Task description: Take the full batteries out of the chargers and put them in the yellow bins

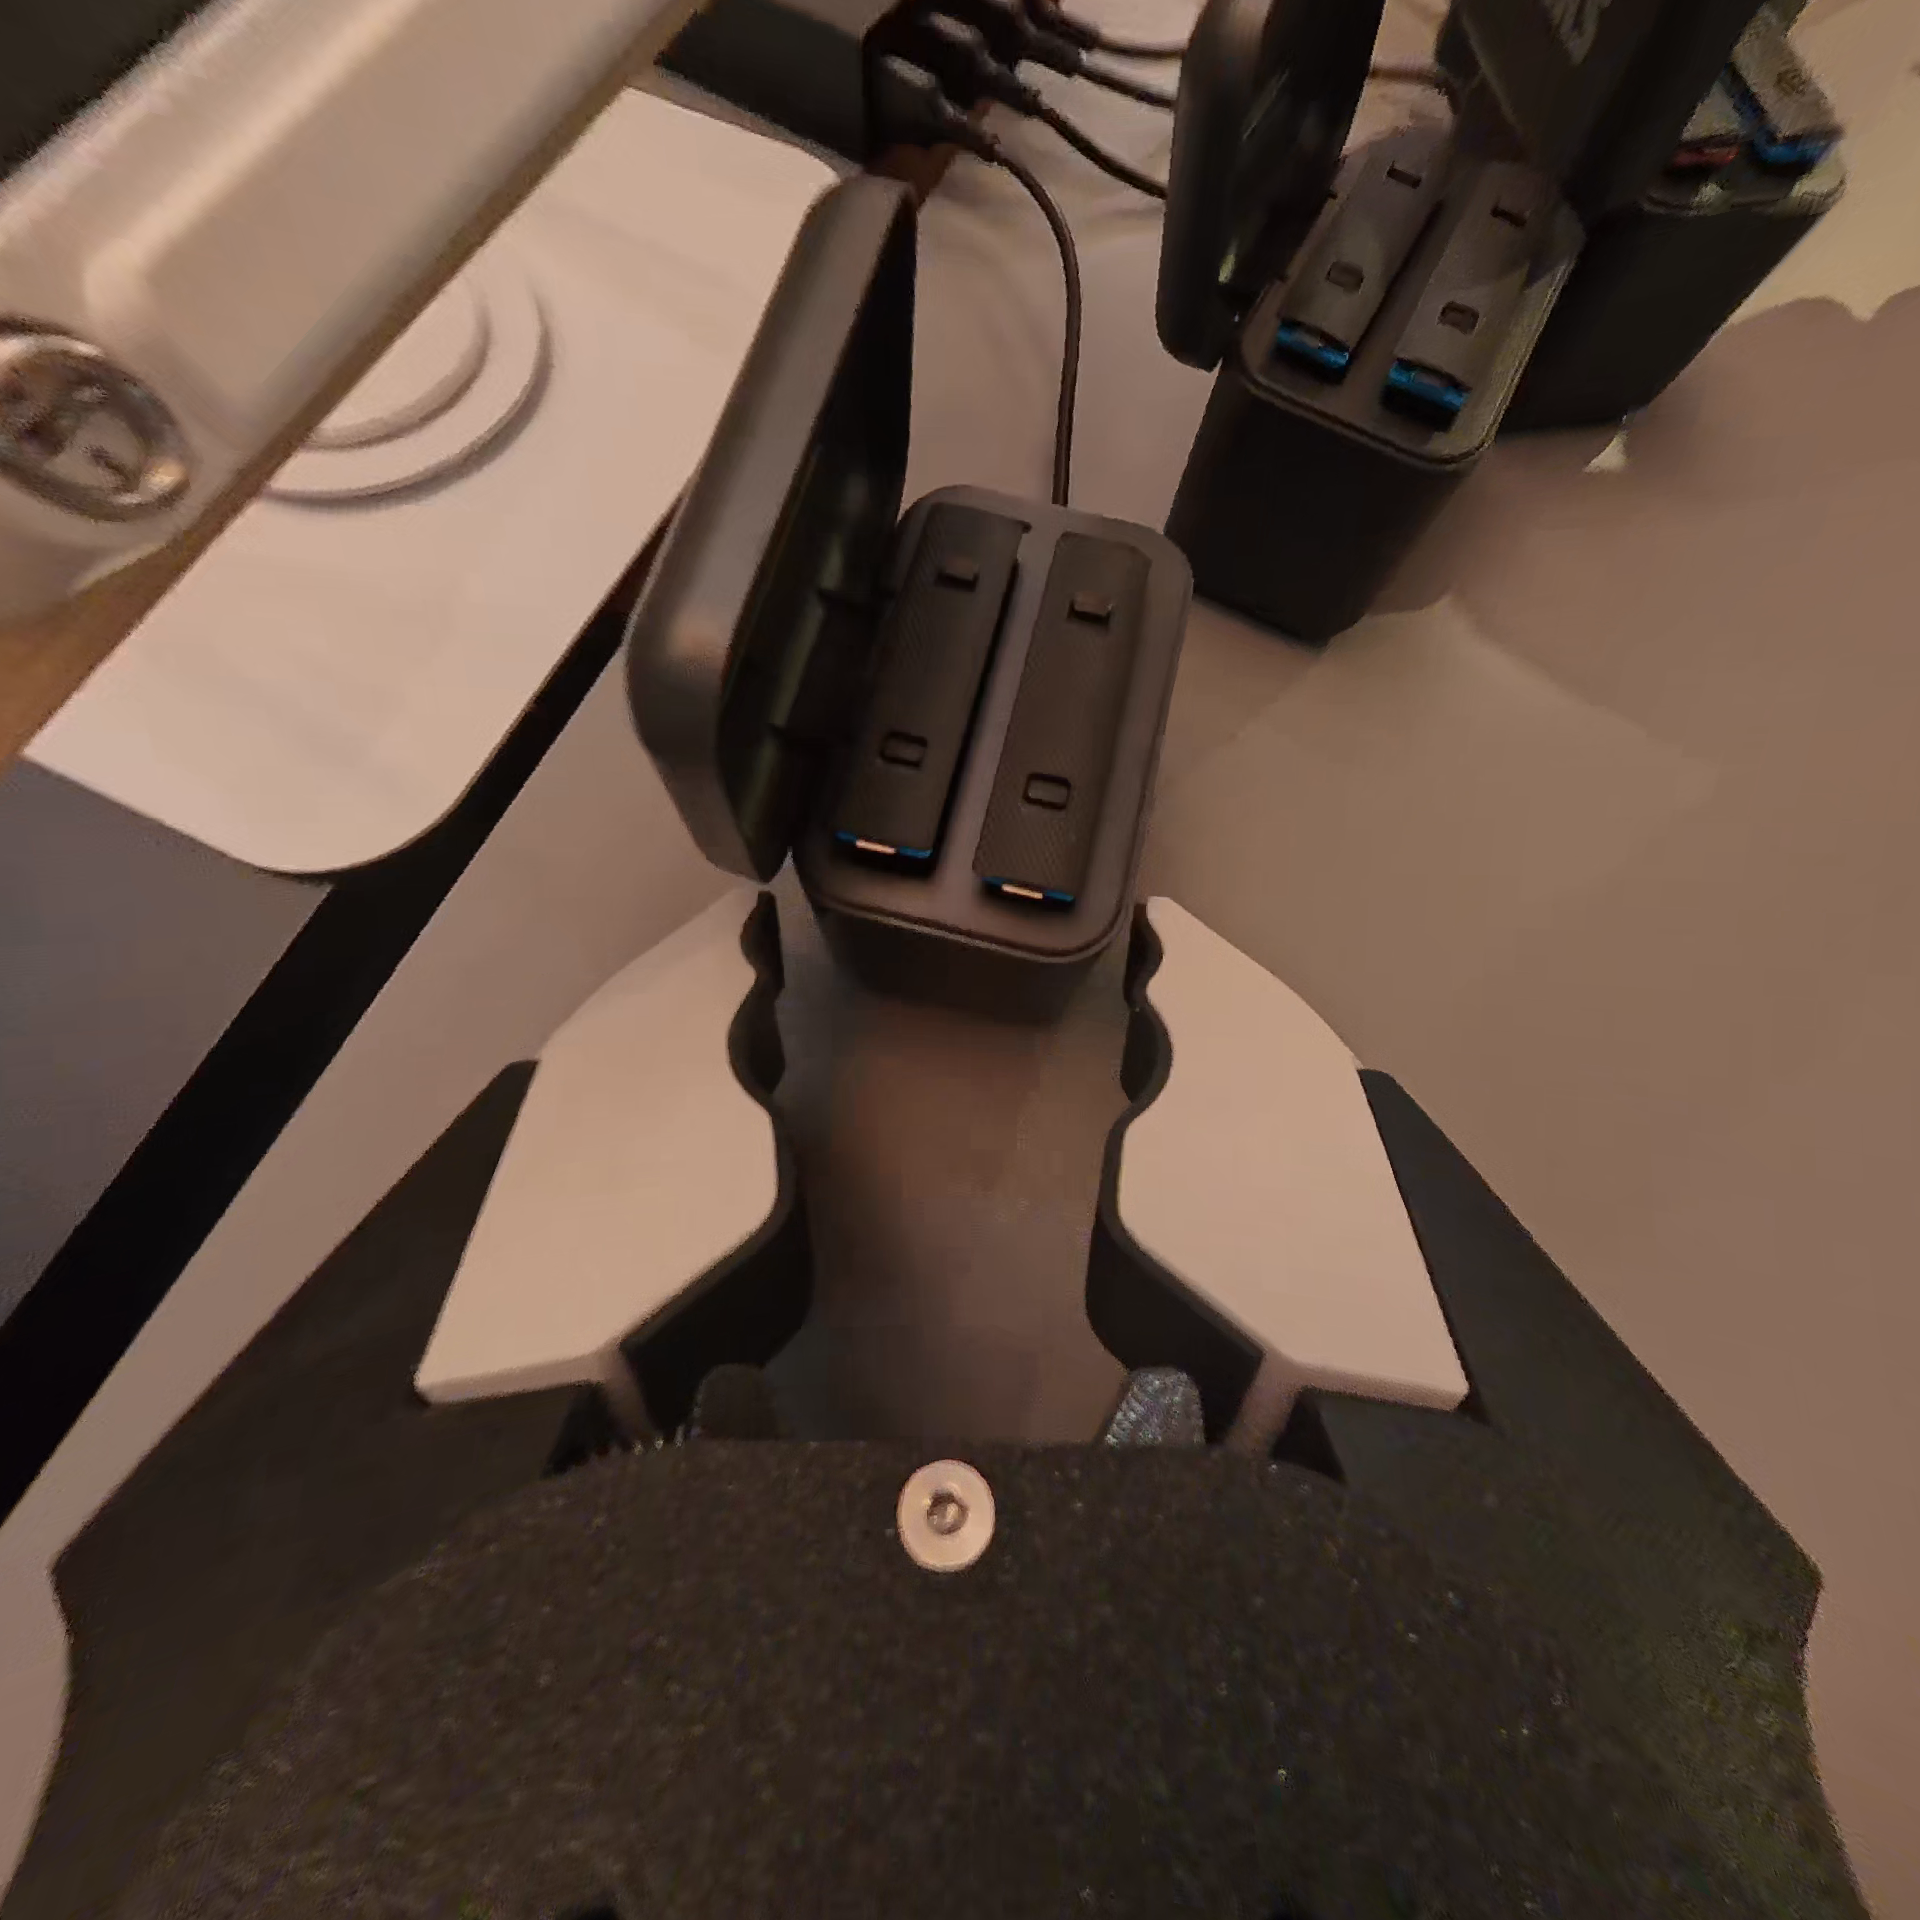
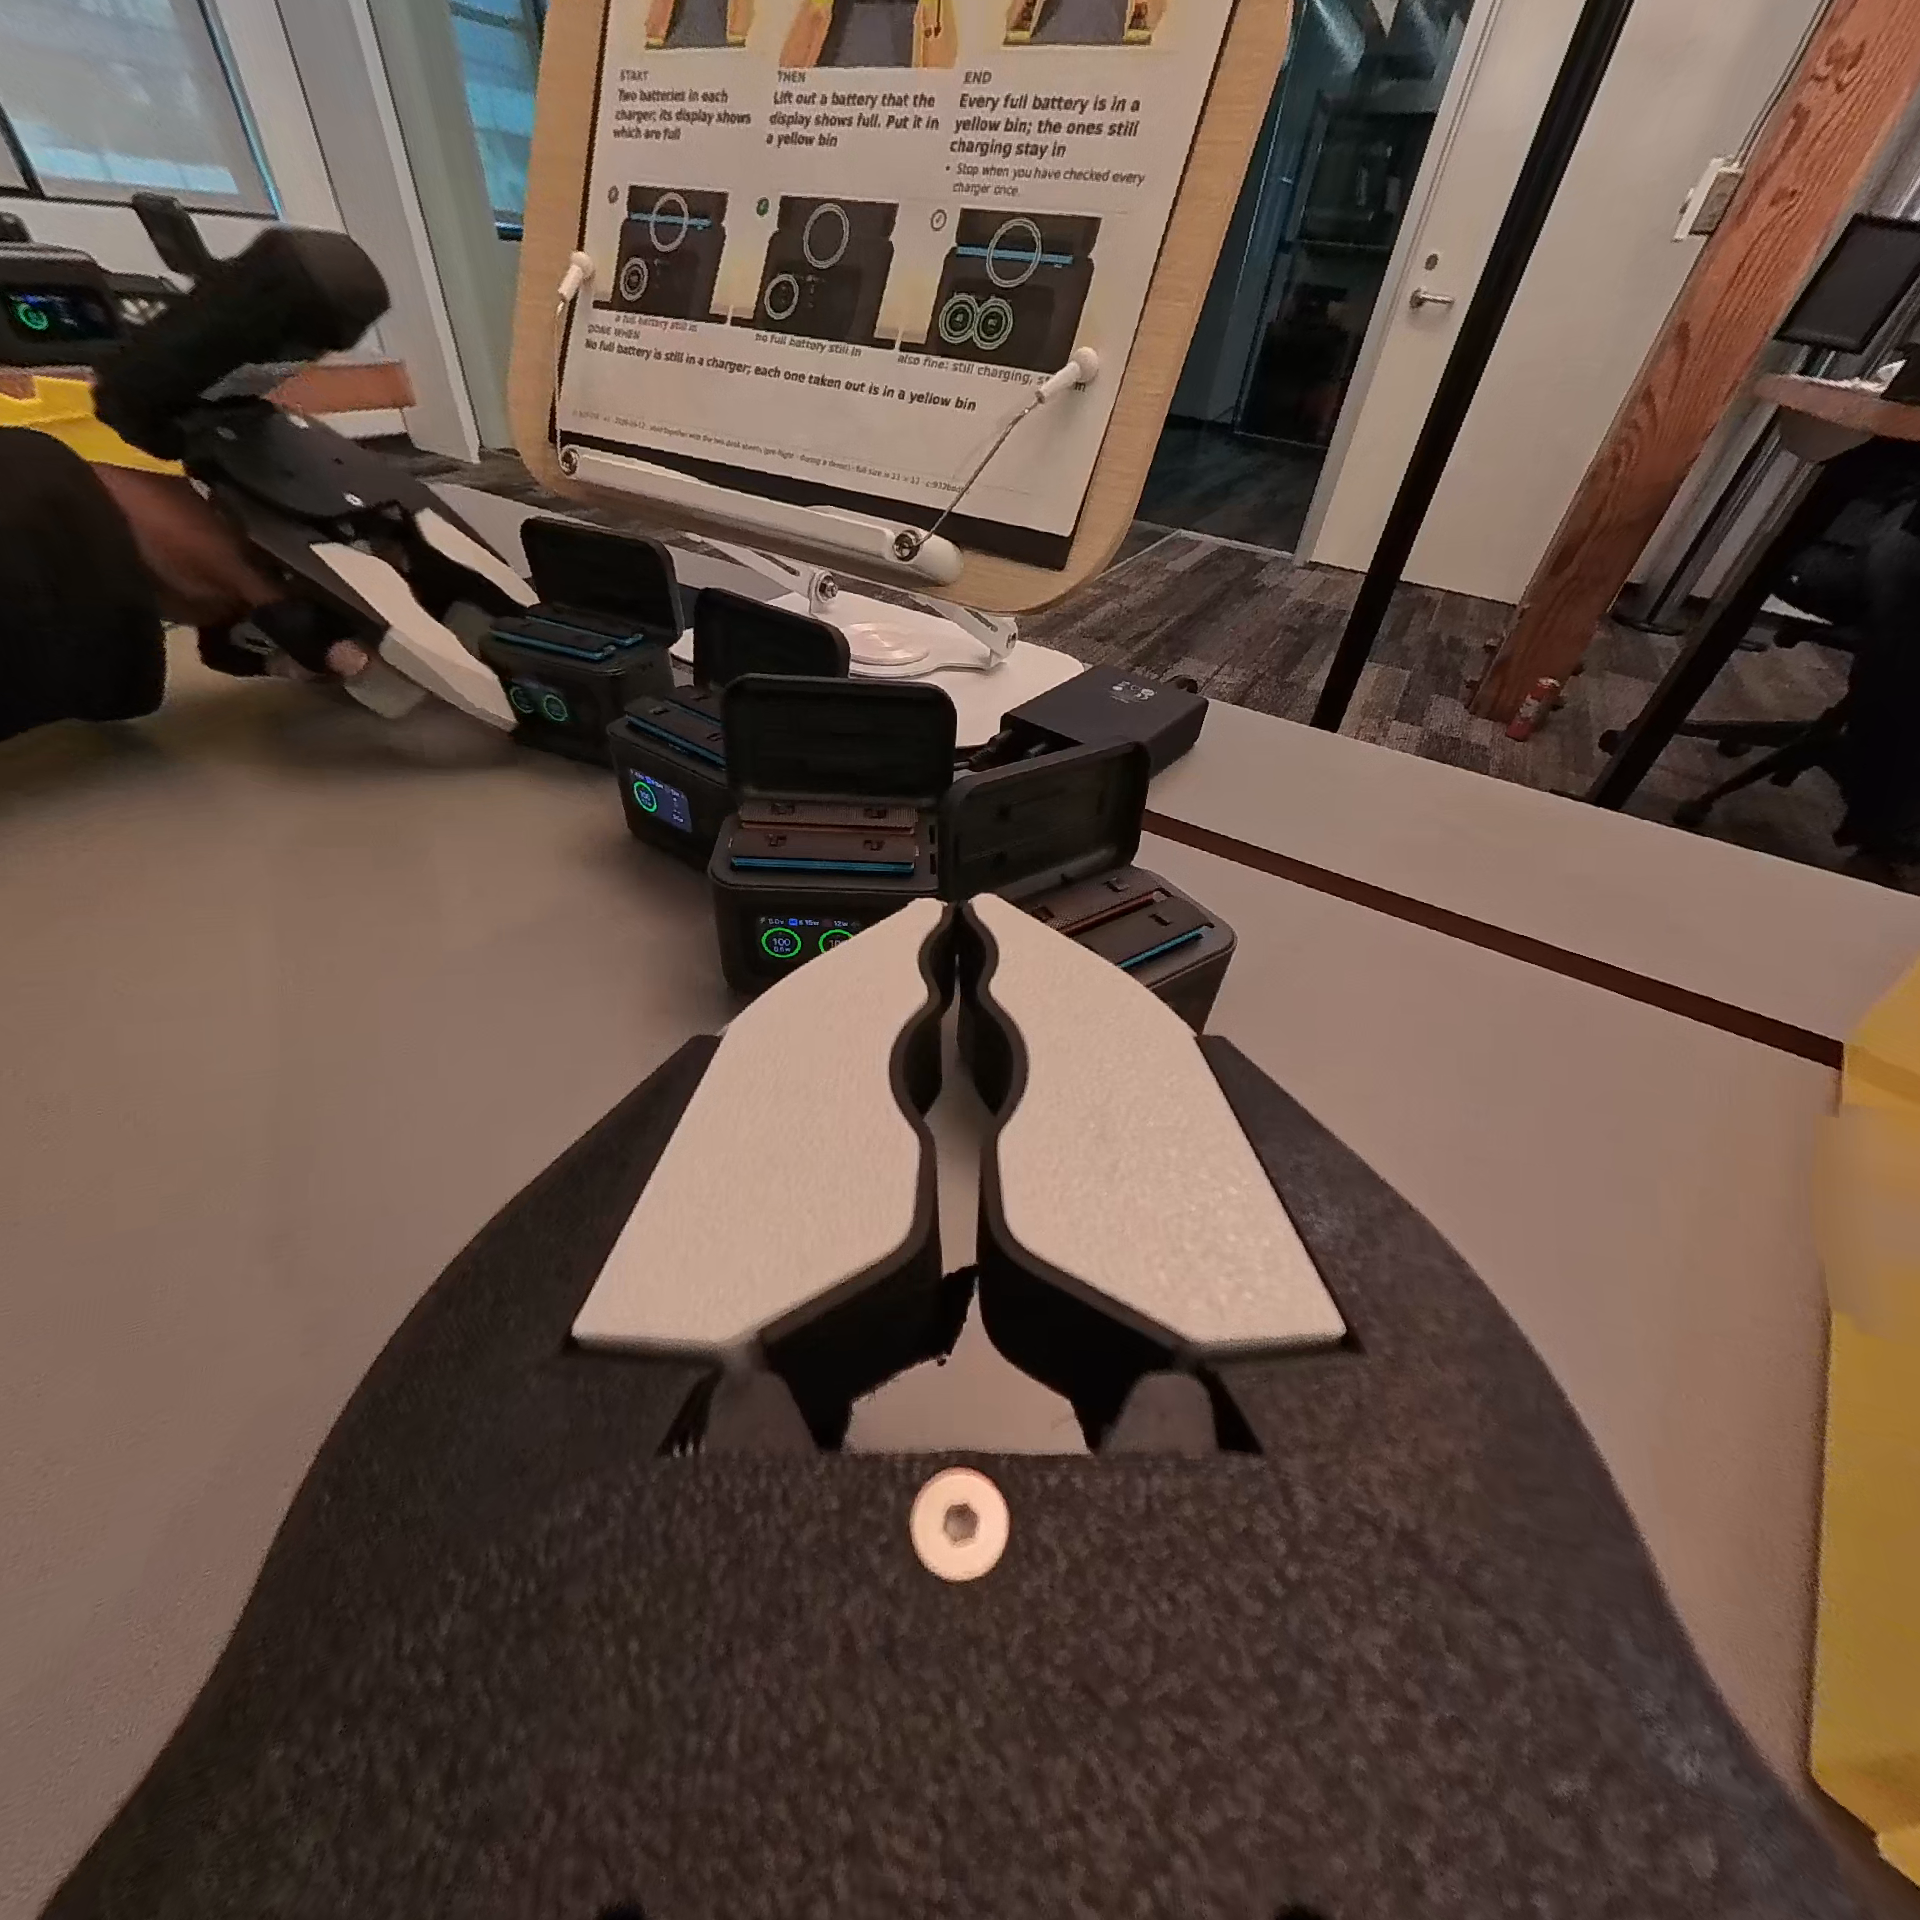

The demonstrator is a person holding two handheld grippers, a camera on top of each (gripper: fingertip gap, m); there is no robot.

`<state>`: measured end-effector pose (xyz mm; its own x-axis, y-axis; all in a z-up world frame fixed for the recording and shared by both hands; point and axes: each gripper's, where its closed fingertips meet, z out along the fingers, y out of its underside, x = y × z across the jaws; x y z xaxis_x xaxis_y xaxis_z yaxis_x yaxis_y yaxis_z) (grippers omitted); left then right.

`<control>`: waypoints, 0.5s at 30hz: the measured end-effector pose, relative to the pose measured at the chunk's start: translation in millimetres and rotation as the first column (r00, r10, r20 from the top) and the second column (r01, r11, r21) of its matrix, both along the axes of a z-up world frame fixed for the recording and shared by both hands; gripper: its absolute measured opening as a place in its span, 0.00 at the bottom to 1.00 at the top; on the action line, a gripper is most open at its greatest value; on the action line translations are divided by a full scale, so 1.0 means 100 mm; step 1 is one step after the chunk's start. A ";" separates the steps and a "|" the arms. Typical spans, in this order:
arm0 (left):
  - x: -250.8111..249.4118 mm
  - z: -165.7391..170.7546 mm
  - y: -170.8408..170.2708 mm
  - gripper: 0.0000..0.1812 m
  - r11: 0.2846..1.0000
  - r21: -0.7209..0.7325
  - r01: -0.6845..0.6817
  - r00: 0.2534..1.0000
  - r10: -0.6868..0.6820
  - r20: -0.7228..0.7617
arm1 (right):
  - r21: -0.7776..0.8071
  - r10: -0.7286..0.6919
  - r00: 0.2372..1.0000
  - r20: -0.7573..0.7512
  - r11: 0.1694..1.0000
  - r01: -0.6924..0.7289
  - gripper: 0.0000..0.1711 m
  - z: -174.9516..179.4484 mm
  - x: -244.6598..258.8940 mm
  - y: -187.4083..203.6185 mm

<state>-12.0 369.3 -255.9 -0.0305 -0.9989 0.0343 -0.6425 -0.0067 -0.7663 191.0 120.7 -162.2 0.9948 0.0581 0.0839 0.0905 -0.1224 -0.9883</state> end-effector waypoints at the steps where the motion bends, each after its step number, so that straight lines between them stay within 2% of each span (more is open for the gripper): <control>1: -0.01 0.05 0.00 0.36 1.000 -0.005 -0.026 0.999 0.026 0.028 | 0.001 0.000 1.000 -0.001 1.000 0.000 0.00 0.00 0.00 0.00; 5: -0.15 0.15 -0.08 0.42 0.993 -0.016 -0.120 0.990 0.121 0.068 | 0.003 0.000 1.000 -0.003 1.000 0.000 0.00 0.01 0.00 0.00; 10: -0.29 0.21 -0.28 0.41 0.965 0.068 -0.253 0.965 0.247 0.087 | 0.007 -0.004 1.000 -0.003 1.000 0.004 0.00 0.02 0.00 -0.01; 12: -0.29 0.23 -0.39 0.39 0.945 0.110 -0.310 0.949 0.300 0.098 | 0.009 -0.011 1.000 -0.003 1.000 0.011 0.00 0.02 0.01 -0.01; 14: -0.29 0.28 -0.44 0.30 0.897 0.141 -0.420 0.906 0.406 0.120 | 0.014 -0.018 1.000 -0.005 1.000 0.018 0.00 0.04 0.02 -0.01; 15: -0.27 0.30 -0.51 0.29 0.881 0.137 -0.453 0.889 0.436 0.138 | 0.016 -0.022 1.000 -0.005 1.000 0.022 0.00 0.04 0.03 -0.01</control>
